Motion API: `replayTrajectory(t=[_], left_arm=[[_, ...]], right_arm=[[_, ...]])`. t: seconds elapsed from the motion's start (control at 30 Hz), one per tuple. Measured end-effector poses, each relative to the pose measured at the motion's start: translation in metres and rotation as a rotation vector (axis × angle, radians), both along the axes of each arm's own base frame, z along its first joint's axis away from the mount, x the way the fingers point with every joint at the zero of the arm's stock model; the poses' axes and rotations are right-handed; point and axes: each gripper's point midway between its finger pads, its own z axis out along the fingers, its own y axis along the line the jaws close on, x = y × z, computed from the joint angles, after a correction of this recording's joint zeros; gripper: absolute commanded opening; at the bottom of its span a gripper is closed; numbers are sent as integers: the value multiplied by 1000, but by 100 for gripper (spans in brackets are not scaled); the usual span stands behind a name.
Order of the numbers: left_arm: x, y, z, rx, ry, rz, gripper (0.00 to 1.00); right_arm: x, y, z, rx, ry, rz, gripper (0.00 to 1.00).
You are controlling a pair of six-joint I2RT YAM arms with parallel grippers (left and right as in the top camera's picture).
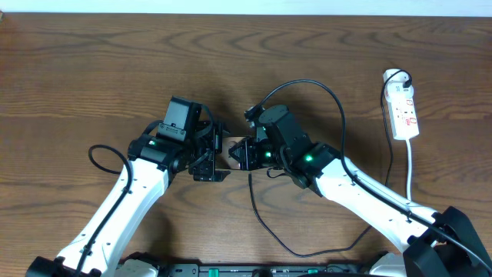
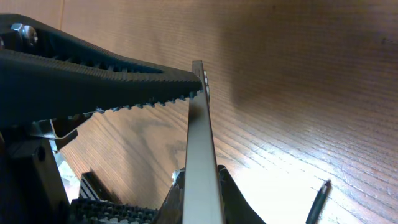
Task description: Plug charger to phone and switch on socket
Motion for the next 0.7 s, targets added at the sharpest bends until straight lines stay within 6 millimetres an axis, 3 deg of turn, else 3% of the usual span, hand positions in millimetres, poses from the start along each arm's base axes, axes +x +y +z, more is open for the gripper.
replayTrajectory(t=[0.3, 0.5, 0.7], left_arm=[[-1, -2, 1, 7, -29, -54, 90], [2, 3, 4, 7, -81, -127, 90], [13, 24, 11, 27, -177, -170, 90]], right_arm=[[1, -3, -2, -8, 7, -5, 1], [14, -28, -11, -47, 49, -74, 1], [32, -47, -12, -50, 50, -141, 1]])
